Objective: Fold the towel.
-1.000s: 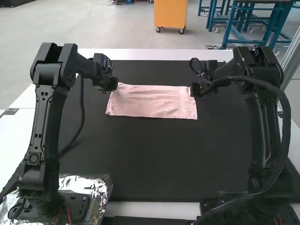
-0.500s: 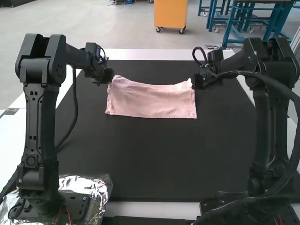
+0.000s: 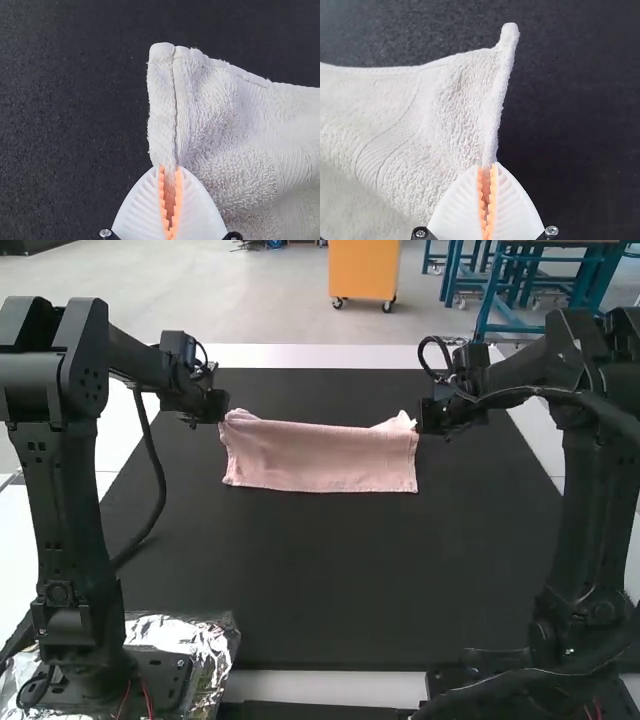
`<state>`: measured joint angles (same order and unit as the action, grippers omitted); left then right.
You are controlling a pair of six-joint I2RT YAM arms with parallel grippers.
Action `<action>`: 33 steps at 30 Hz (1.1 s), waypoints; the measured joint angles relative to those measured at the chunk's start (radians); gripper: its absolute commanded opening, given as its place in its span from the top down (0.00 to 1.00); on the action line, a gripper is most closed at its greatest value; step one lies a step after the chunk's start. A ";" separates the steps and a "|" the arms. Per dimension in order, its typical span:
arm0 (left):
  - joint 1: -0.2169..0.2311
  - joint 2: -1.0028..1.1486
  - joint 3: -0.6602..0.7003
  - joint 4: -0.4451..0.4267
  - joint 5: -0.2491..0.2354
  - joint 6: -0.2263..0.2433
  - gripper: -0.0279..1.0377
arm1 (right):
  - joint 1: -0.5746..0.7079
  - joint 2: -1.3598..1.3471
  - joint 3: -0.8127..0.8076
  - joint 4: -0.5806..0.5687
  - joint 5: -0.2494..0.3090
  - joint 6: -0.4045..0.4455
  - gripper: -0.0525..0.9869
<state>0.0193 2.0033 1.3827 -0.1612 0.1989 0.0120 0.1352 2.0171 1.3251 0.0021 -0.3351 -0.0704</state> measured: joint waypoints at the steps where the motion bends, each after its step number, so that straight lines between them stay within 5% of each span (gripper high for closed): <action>1: 0.000 -0.016 -0.024 0.013 0.001 0.002 0.95 | 0.000 -0.016 -0.013 0.000 0.000 0.000 0.97; 26: 0.000 -0.224 -0.482 0.256 0.008 0.015 0.95 | 0.000 -0.163 -0.370 0.108 -0.021 0.023 0.97; 29: 0.000 -0.224 -0.531 0.312 0.008 0.018 0.87 | 0.000 -0.163 -0.412 0.153 -0.022 0.026 0.66; 32: 0.000 -0.224 -0.578 0.343 0.007 0.021 0.33 | -0.002 -0.163 -0.448 0.190 -0.021 0.029 0.18; 33: -0.003 -0.224 -0.589 0.351 0.007 0.021 0.21 | -0.002 -0.163 -0.455 0.196 -0.021 0.029 0.14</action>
<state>0.0166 1.7790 0.7933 0.1898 0.2058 0.0330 0.1329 1.8545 0.8700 0.1982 -0.3557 -0.0410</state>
